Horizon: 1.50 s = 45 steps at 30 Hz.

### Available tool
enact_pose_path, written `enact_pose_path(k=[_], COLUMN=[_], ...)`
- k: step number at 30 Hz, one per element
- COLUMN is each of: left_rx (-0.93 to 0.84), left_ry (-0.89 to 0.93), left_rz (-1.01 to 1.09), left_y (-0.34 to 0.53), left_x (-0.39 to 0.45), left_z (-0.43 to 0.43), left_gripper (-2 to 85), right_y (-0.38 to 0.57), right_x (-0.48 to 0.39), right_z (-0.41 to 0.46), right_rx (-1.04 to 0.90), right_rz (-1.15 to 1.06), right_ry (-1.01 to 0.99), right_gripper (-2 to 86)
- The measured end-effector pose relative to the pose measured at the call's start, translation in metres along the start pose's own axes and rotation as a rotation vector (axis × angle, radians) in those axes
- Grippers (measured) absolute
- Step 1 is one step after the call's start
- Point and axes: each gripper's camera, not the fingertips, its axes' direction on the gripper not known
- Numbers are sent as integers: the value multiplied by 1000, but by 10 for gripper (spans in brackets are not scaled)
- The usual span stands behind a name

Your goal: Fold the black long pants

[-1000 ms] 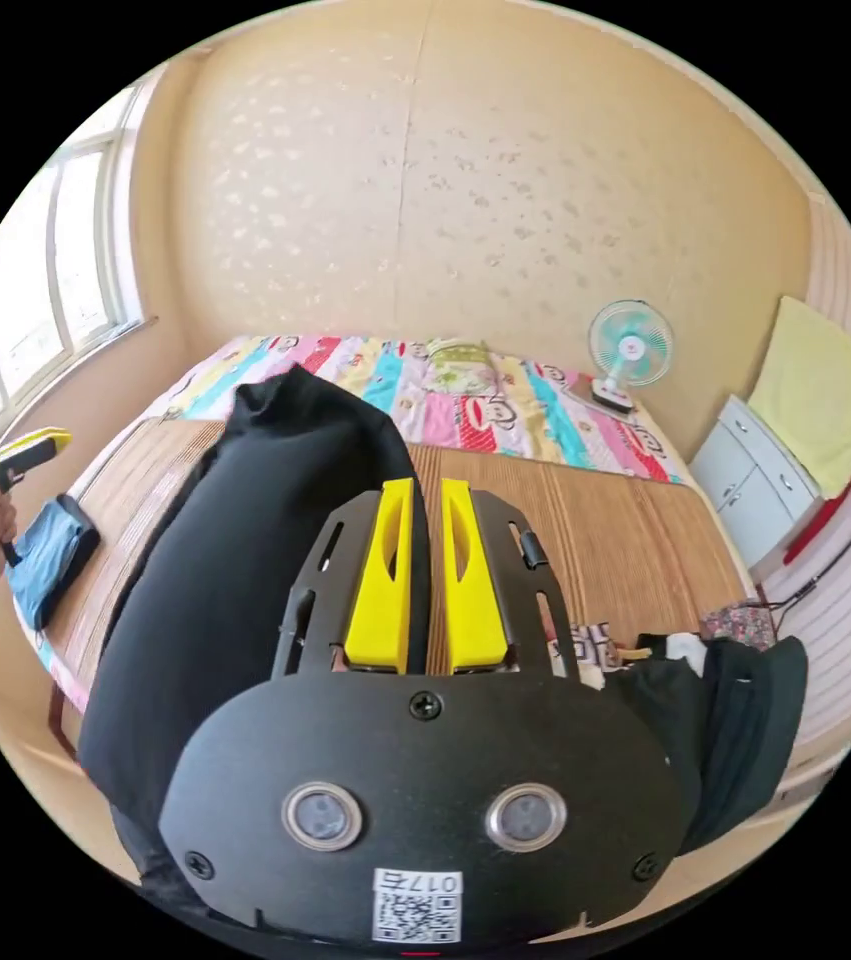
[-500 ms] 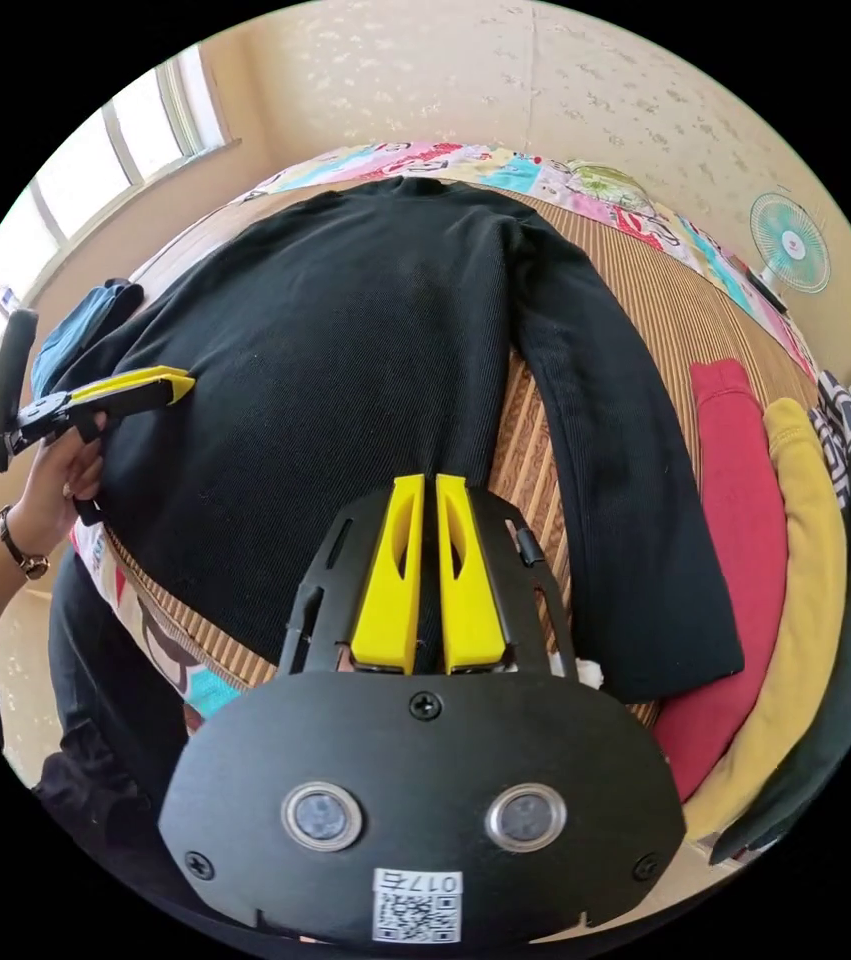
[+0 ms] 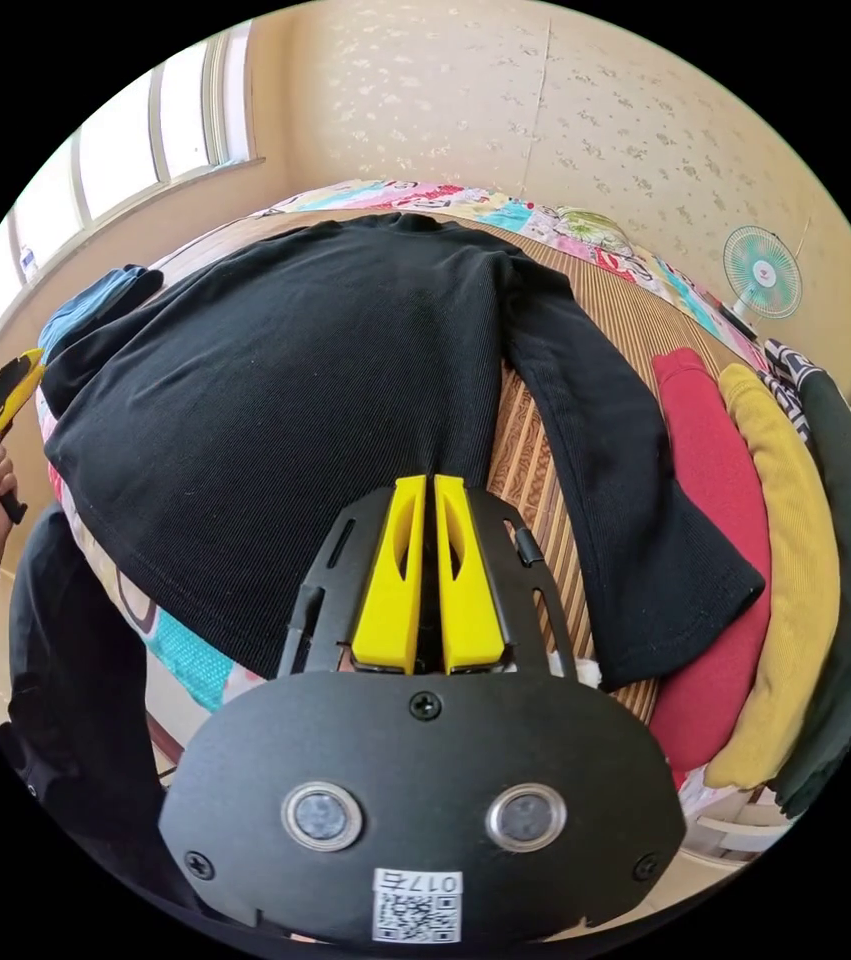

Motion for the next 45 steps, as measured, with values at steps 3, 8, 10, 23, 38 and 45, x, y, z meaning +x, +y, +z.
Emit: enact_pose_path(k=[3,8,10,23,38,45], left_rx=[-46,-416,-499,-386,-426,-449], left_ry=[-97,-22,45,-172,129,229], left_rz=[9,139,165,575,-237,-653], left_y=[-43,-82,-96,-357,-332,-342], left_x=[-38,-55,-56,-72,-262,-297], left_z=[-2,62,68,-60,-67,-29], left_gripper=[134,80,45,41,91,108], right_y=[6,15,18,37,48,52], right_x=[26,71,86,164,207,216], right_z=[-8,-24,-29,-69,-110,-125], right_rx=[10,22,24,44,50,52], right_rz=[32,86,105,192,203,204], right_ry=[-70,-185,-229,-389,-421,-421], right_gripper=[21,19,19,13,12,13])
